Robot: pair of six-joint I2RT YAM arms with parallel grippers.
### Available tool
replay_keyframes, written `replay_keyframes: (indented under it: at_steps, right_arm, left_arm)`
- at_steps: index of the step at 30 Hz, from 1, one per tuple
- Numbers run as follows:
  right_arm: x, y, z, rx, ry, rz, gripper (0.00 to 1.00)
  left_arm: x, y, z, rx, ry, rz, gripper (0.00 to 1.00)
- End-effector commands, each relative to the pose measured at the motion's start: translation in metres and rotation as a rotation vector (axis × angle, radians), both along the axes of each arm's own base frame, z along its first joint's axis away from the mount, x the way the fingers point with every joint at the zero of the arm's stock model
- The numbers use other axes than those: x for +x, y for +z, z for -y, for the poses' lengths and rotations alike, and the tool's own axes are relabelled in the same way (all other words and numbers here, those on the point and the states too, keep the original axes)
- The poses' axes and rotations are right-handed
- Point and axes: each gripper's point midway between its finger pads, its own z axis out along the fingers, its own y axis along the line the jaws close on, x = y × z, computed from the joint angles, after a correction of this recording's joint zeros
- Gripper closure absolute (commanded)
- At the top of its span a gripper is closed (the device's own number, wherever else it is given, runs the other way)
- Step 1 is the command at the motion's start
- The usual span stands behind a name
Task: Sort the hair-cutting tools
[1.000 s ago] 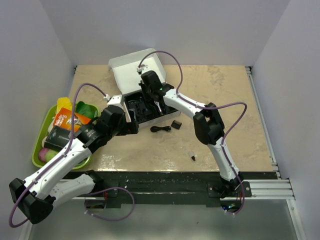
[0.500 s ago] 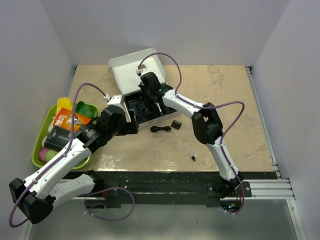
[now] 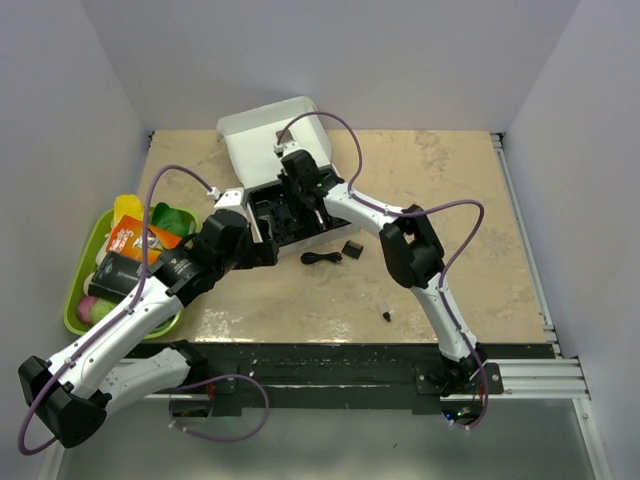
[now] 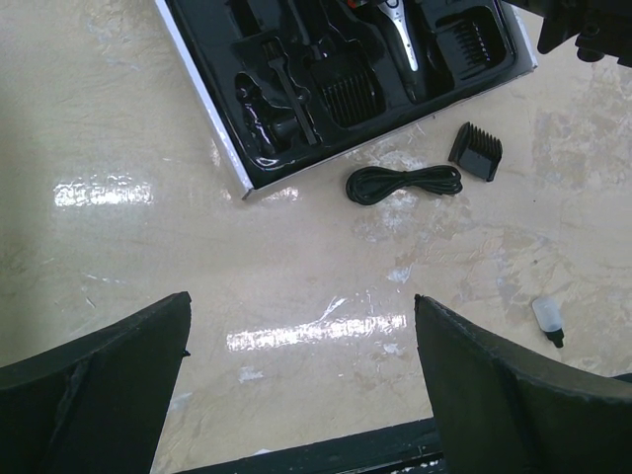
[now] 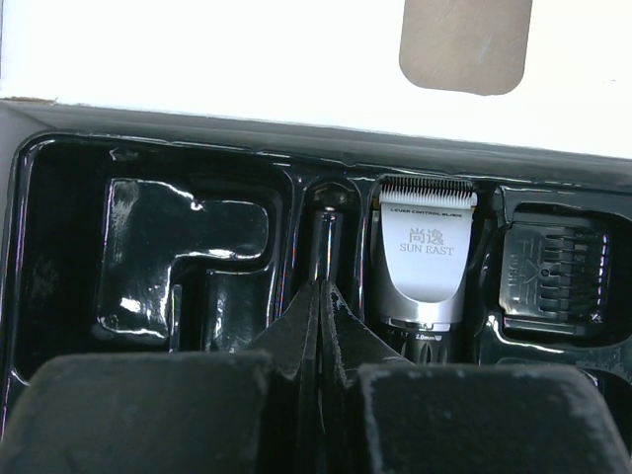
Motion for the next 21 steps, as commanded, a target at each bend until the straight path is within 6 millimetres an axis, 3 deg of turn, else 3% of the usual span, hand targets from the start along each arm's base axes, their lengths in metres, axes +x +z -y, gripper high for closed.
replay_keyframes:
  at_steps: [1, 5, 9, 10, 17, 19, 21]
  right_arm:
    - [-0.022, -0.039, 0.011, -0.074, -0.001, -0.106, 1.0]
    - [-0.015, -0.008, 0.009, -0.049, -0.013, -0.053, 1.0]
    - [-0.014, 0.035, 0.009, -0.017, -0.011, -0.004, 1.0]
    - [-0.016, 0.053, 0.012, -0.003, -0.014, 0.018, 1.0]
    - [-0.05, 0.107, 0.047, -0.008, -0.041, 0.052, 1.0]
    - [-0.066, 0.096, 0.066, -0.045, -0.068, 0.018, 0.9]
    - [-0.084, 0.113, 0.085, -0.028, -0.106, 0.019, 0.77]
  left_arm:
    - [0.005, 0.007, 0.004, -0.014, -0.007, 0.034, 0.01]
    - [0.005, 0.011, 0.004, -0.015, -0.01, 0.038, 0.01]
    - [0.006, 0.016, 0.005, -0.019, -0.012, 0.044, 0.01]
    - [0.006, 0.019, 0.005, -0.021, -0.014, 0.049, 0.01]
    - [0.002, 0.033, 0.001, -0.021, -0.023, 0.074, 0.01]
    - [0.001, 0.037, 0.001, -0.021, -0.034, 0.077, 0.01]
    - [-0.004, 0.038, 0.0, -0.028, -0.044, 0.074, 0.01]
